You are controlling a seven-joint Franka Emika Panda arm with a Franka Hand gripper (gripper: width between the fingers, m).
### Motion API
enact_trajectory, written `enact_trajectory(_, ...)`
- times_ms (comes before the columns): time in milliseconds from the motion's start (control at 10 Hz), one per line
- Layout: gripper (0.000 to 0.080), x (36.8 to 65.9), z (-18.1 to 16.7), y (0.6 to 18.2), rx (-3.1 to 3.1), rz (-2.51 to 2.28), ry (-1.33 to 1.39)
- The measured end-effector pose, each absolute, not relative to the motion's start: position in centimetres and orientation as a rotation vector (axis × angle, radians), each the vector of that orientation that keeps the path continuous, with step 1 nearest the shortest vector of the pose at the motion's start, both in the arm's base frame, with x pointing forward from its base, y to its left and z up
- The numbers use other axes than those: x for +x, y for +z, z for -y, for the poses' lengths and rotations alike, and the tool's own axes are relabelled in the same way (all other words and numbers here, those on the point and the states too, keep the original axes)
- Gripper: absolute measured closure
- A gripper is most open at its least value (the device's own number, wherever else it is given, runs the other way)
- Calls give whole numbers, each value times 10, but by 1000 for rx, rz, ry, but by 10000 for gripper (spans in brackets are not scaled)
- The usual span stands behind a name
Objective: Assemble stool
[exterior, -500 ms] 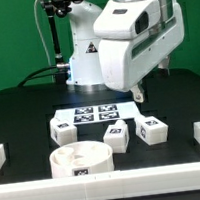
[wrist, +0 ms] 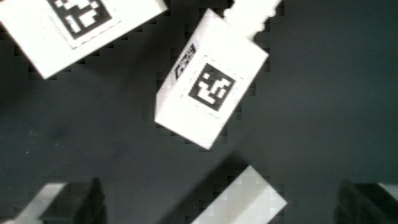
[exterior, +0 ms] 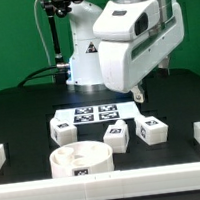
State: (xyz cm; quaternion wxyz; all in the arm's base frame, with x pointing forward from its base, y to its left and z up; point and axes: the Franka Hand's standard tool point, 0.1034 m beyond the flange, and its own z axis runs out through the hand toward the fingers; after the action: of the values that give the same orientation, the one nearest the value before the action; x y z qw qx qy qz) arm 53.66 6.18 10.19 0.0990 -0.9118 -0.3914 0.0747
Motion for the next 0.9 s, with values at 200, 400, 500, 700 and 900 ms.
enact_trajectory(200,150,522,-22,86,-2613,1429,126)
enact_trajectory(400,150,515,15,73,-2555,1612,48)
enact_trajectory(500,150,517,31,73,-2544,1661,16)
enact_trajectory(700,150,519,33,75,-2548,1643,23)
enact_trajectory(900,150,518,35,73,-2547,1643,24)
